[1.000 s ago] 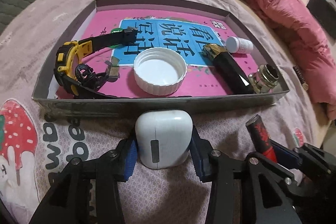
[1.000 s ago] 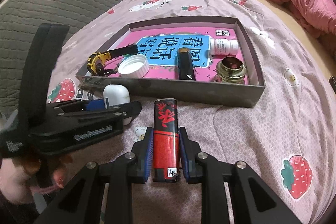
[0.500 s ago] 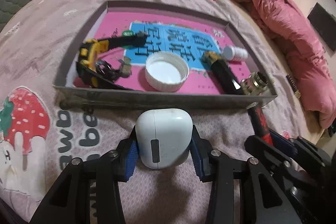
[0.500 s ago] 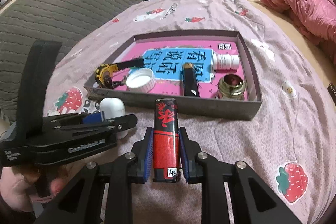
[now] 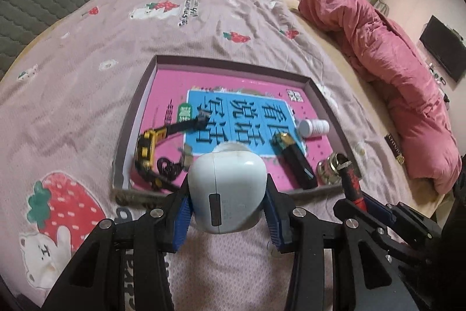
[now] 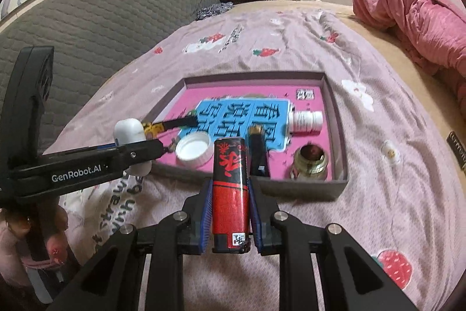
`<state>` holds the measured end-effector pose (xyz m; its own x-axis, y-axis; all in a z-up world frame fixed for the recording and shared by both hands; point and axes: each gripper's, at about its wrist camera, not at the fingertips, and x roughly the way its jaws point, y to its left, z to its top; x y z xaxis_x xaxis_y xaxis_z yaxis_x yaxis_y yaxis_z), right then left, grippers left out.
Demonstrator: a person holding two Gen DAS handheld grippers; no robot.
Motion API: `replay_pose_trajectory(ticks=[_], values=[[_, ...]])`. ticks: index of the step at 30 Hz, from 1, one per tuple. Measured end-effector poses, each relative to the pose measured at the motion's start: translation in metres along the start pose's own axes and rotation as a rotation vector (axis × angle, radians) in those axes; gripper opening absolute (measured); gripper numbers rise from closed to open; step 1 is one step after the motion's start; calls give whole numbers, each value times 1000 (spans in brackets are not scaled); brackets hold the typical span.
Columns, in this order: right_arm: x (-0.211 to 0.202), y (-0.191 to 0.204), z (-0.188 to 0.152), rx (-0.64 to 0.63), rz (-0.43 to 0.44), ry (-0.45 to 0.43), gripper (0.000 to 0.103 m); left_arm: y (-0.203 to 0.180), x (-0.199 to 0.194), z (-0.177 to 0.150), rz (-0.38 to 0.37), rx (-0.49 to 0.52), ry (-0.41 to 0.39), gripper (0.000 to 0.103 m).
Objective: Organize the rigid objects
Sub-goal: 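Lower the earbud case with the left gripper while the right gripper lowers the lighter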
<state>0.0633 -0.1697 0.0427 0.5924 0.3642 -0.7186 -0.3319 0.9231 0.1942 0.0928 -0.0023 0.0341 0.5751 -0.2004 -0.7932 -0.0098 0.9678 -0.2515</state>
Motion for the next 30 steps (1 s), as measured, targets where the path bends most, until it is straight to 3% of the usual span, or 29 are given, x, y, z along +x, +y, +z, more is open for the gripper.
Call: replay_pose_trajectory(ticks=[15, 30], values=[[-9, -4, 44, -21, -30, -80, 23, -13, -11, 33, -6, 52, -48, 45], [11, -11, 59, 4, -44, -67, 23, 15, -7, 58, 32, 24, -77, 45]])
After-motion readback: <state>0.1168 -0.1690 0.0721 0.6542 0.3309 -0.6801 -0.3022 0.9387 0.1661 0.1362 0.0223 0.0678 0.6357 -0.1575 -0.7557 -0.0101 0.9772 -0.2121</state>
